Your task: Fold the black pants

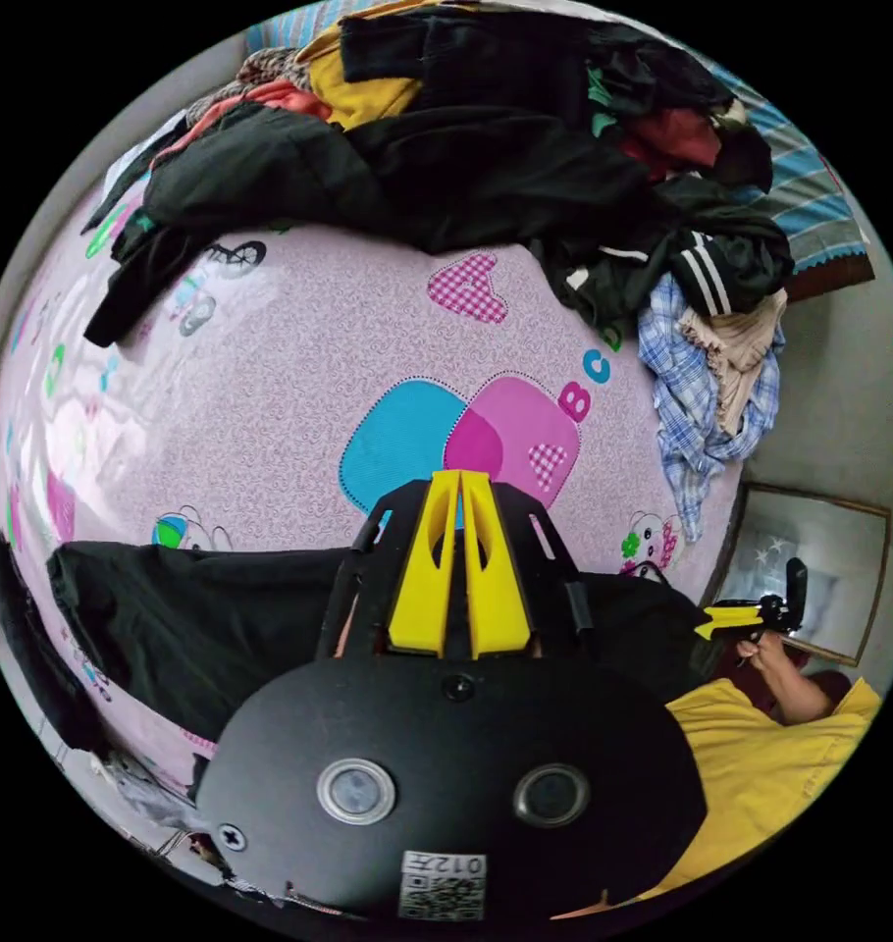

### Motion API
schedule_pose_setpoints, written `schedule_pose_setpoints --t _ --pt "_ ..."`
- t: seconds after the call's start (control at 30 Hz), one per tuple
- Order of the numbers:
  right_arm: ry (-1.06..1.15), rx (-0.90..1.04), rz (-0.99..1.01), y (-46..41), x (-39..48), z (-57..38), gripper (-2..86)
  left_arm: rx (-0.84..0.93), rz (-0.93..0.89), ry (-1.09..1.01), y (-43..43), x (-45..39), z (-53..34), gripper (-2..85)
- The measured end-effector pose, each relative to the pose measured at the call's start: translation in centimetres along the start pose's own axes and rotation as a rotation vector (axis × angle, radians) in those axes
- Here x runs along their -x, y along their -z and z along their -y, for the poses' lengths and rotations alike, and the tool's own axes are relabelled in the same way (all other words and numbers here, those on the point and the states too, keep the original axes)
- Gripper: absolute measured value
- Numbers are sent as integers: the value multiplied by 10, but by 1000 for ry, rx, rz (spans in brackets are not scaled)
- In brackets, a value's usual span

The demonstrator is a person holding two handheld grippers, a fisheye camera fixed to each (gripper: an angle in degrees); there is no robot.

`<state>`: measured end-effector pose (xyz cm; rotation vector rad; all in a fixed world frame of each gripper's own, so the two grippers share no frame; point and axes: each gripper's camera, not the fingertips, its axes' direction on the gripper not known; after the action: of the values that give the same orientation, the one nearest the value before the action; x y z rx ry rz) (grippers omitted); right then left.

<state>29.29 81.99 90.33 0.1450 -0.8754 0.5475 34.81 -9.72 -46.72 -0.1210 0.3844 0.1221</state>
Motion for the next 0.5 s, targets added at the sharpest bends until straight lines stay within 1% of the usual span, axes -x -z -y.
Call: schedule_pose_setpoints --t 0.03,0.1,0.17,0.2,0.27,0.3,0.33,0.4,0.47,0.5 --pt "-6 -20 -23 2 4 -3 58 -4 17 -28 11 -4 -14 3" --pt "23 -82 -78 8 18 -9 49 -11 -10 -74 26 -10 -45 4" --pt "163 -143 -163 10 55 -19 46 -17 -25 -135 37 -19 -88 4" --pt "207 -143 -165 7 66 -21 46 -1 -19 -164 38 -25 -121 5" --pt "352 -63 -145 -20 104 -24 57 38 -10 -217 34 -38 -173 5" --pt "387 -28 -138 -30 113 -24 63 56 -14 -248 27 -47 -207 6" --pt "451 40 -141 -53 130 -26 76 74 -18 -277 19 -56 -238 8" --pt "541 115 -185 -84 153 -34 92 92 7 -303 7 -68 -277 11" --pt "672 186 -288 -118 180 -50 104 88 63 -342 -1 -81 -309 15" --pt "703 201 -318 -126 186 -55 106 85 108 -365 -6 -88 -326 19"
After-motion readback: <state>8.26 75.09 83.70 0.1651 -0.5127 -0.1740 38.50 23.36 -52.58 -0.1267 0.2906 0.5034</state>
